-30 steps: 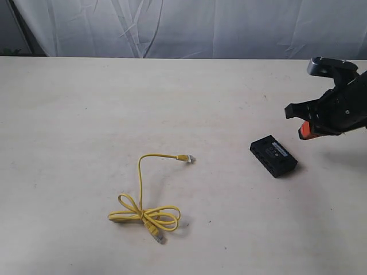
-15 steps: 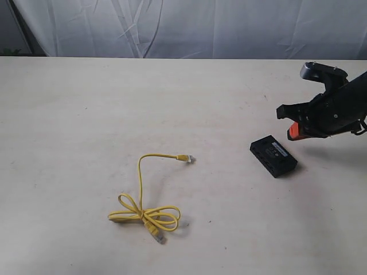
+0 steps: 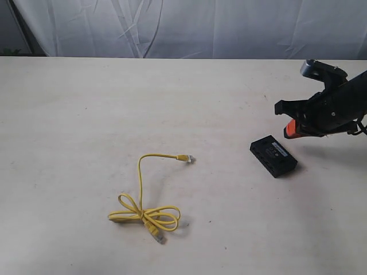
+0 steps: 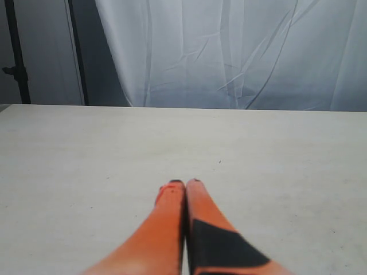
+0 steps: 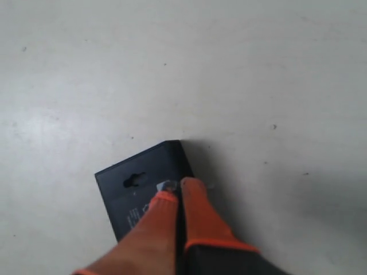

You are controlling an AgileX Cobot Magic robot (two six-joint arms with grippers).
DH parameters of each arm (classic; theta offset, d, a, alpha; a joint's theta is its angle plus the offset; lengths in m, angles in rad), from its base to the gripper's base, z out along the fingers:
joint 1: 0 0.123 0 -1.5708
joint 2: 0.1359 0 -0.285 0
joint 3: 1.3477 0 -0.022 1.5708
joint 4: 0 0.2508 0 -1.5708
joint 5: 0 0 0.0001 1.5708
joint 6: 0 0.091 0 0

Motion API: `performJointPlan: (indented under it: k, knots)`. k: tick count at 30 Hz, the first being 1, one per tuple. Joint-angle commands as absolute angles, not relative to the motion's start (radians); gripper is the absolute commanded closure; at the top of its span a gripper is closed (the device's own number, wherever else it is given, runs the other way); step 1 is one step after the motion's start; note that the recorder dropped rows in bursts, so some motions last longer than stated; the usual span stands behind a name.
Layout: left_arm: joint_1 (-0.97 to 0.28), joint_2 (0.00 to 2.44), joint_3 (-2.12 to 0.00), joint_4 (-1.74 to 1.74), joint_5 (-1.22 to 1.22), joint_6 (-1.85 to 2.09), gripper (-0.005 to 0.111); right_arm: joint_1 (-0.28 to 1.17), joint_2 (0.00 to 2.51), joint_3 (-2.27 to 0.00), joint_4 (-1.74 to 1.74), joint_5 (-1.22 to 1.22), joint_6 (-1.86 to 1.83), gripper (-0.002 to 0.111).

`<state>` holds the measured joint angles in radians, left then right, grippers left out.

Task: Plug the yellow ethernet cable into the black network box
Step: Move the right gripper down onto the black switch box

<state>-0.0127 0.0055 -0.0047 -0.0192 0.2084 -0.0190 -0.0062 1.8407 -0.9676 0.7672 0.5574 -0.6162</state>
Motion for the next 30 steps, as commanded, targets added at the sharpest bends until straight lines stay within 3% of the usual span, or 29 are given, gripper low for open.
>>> performJointPlan:
  k: [1,14,30]
  knots:
    - [-0.009,0.0,0.0,-0.014,0.198,-0.019,0.107,-0.009,1.842,-0.974,0.769,0.567,-0.643,0.108]
    - [-0.009,0.0,0.0,-0.008,0.203,-0.018,0.107,-0.009,1.842,-0.974,0.769,0.561,-0.661,0.108]
    - [-0.009,0.0,0.0,-0.008,0.036,-0.02,0.107,-0.009,1.842,-0.972,0.769,0.56,-0.664,0.108]
